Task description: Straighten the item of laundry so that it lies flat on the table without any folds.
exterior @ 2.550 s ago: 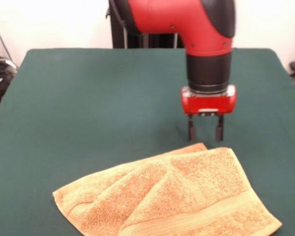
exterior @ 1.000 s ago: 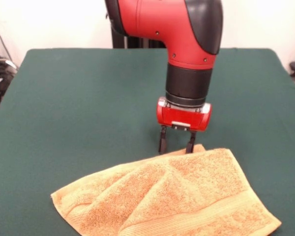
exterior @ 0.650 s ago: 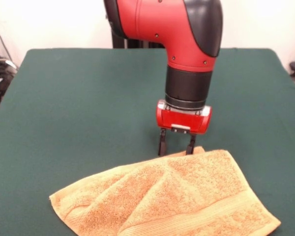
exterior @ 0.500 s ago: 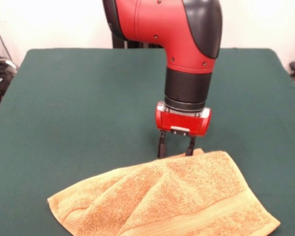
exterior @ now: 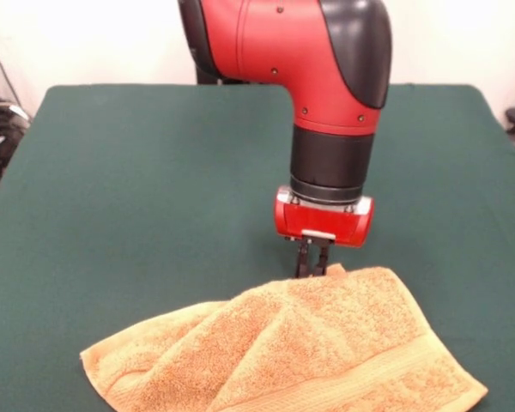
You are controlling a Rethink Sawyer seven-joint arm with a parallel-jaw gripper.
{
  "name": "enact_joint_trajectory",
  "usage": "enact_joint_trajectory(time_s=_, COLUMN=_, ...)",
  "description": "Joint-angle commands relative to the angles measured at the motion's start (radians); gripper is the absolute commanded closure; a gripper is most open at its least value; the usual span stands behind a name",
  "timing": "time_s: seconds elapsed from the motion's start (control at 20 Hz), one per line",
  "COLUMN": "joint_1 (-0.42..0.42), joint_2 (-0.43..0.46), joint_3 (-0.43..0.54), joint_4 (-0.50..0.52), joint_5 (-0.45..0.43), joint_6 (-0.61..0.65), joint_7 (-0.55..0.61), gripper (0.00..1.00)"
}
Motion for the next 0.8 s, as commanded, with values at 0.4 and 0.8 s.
enact_joint_trajectory(time_s=0.4, joint_1=-0.016, joint_2=-0.050, joint_3=0.079, joint_4=0.131, joint_5=0.007, joint_6=0.039, joint_7=0.195, gripper=1.00)
enact_joint_trajectory(time_s=0.8, joint_1=-0.017, joint_2=-0.516, joint_3=0.013, joint_4=0.490, joint_5=0.012, joint_6=0.351, joint_7=0.151, gripper=1.00)
